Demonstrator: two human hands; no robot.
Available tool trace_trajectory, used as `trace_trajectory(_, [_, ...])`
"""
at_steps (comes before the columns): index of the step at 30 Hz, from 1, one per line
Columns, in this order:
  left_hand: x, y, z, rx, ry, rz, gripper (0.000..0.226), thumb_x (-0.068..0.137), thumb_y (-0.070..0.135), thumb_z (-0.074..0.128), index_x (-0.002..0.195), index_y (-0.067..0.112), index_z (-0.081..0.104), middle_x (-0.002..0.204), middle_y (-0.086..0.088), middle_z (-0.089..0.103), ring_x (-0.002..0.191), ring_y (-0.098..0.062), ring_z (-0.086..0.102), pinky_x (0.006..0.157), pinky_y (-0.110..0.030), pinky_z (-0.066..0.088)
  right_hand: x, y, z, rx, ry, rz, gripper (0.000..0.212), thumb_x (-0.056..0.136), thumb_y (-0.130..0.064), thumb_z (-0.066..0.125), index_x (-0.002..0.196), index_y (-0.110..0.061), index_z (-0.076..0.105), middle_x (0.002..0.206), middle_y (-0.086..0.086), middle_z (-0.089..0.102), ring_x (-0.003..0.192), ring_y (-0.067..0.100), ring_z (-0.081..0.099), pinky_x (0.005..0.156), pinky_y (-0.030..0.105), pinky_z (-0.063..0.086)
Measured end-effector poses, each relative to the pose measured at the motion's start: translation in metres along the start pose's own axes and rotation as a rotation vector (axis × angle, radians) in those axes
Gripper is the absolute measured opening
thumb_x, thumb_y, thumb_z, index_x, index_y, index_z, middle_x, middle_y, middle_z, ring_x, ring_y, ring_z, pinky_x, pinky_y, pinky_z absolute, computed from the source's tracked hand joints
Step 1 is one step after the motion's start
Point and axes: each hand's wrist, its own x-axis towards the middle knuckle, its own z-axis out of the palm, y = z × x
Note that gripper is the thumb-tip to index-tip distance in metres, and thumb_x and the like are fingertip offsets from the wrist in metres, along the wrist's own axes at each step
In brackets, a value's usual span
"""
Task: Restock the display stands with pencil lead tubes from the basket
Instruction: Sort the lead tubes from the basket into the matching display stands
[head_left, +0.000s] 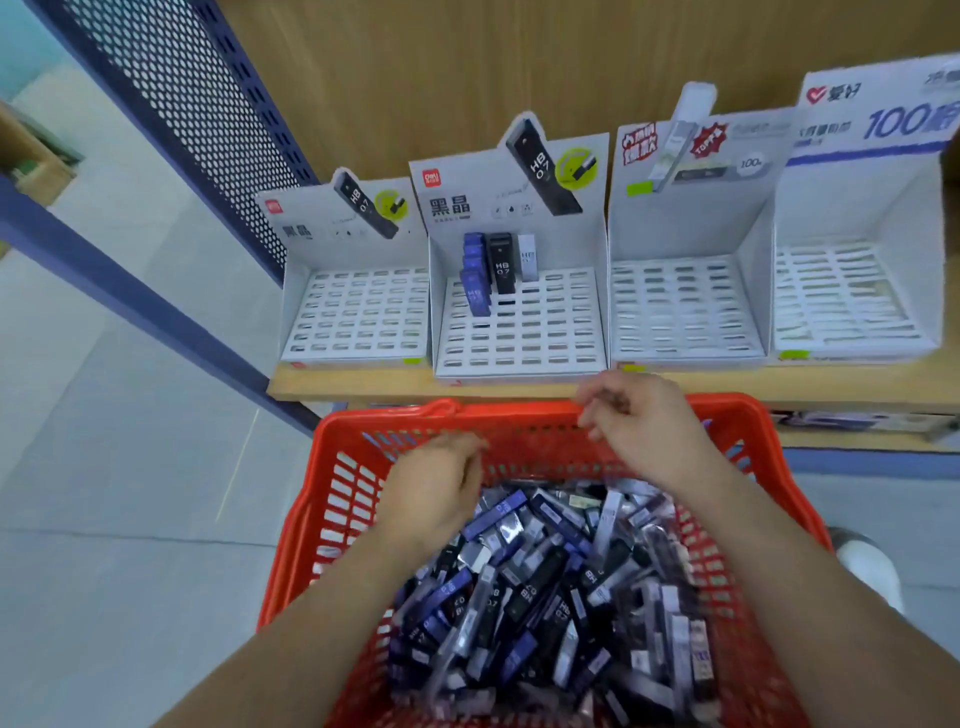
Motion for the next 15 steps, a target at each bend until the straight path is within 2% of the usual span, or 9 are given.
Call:
trace_trajectory(3, [-0.028,-0.009,0.046,0.044,-0.224,-0.124,0.028,0.098,0.021,0.041,0.116,0.018,0.062,0.108,-0.006,0.064,0.089,-0.026,0.061,0.074,-0.038,0.050,-0.005,0.020,0.012,-0.214,-0.187,0.088,0.023,0.095,-0.010,0.052,0.094,-0.024,0.070,0.087,-0.006,0.072,0.084,0.016,0.070,0.085,0.034,0.056])
trace_trajectory(5, [-0.046,-0.014,0.072,0.040,-0.345,-0.208,0.027,0.100,0.025,0.041,0.116,0.016,0.061,0.109,-0.007,0.058,0.087,-0.026,0.059,0.075,-0.038,0.050,-0.011,0.048,0.028,-0.379,-0.283,0.162,0.021,0.095,-0.013,0.053,0.104,-0.020,0.071,0.102,0.000,0.071,0.098,0.021,0.067,0.087,0.030,0.051])
trace_trajectory(7, [-0.062,-0.019,0.094,0.010,-0.456,-0.303,0.026,0.098,0.032,0.046,0.113,0.015,0.059,0.113,-0.009,0.056,0.093,-0.026,0.057,0.081,-0.037,0.049,-0.025,0.080,0.047,-0.474,-0.324,0.273,0.028,0.097,-0.018,0.054,0.124,-0.017,0.062,0.114,0.009,0.068,0.099,0.027,0.065,0.083,0.031,0.049])
trace_trajectory(8, [-0.069,-0.021,0.104,0.005,-0.513,-0.346,0.030,0.096,0.038,0.049,0.115,0.015,0.056,0.115,-0.010,0.054,0.098,-0.026,0.055,0.085,-0.037,0.048,-0.033,0.095,0.055,-0.511,-0.326,0.322,0.039,0.098,-0.023,0.054,0.136,-0.015,0.052,0.122,0.014,0.064,0.105,0.029,0.062,0.087,0.032,0.047])
trace_trajectory(9, [-0.075,-0.022,0.113,0.011,-0.560,-0.386,0.038,0.093,0.044,0.053,0.119,0.017,0.051,0.120,-0.010,0.051,0.106,-0.028,0.053,0.089,-0.038,0.047,-0.040,0.110,0.064,-0.545,-0.324,0.367,0.052,0.099,-0.030,0.053,0.146,-0.014,0.040,0.136,0.017,0.054,0.120,0.031,0.054,0.096,0.036,0.043])
trace_trajectory(11, [-0.083,-0.021,0.126,0.052,-0.615,-0.423,0.059,0.089,0.054,0.055,0.133,0.020,0.038,0.132,-0.012,0.042,0.122,-0.034,0.041,0.100,-0.042,0.039,-0.049,0.125,0.079,-0.596,-0.307,0.433,0.073,0.097,-0.046,0.052,0.155,-0.017,0.017,0.160,0.014,0.019,0.145,0.035,0.022,0.112,0.045,0.029])
trace_trajectory(13, [-0.086,-0.016,0.134,0.088,-0.615,-0.393,0.074,0.087,0.057,0.056,0.143,0.018,0.027,0.140,-0.013,0.035,0.130,-0.036,0.033,0.107,-0.044,0.034,-0.049,0.126,0.092,-0.618,-0.318,0.483,0.085,0.093,-0.058,0.051,0.156,-0.026,0.003,0.164,0.010,-0.005,0.149,0.037,0.002,0.115,0.056,0.023])
trace_trajectory(15, [-0.086,-0.011,0.137,0.022,-0.605,-0.399,0.081,0.085,0.053,0.062,0.145,0.016,0.023,0.140,-0.013,0.036,0.127,-0.034,0.040,0.103,-0.043,0.040,-0.046,0.122,0.102,-0.649,-0.340,0.526,0.091,0.091,-0.064,0.051,0.155,-0.034,-0.005,0.164,0.010,-0.014,0.150,0.038,-0.005,0.114,0.062,0.021])
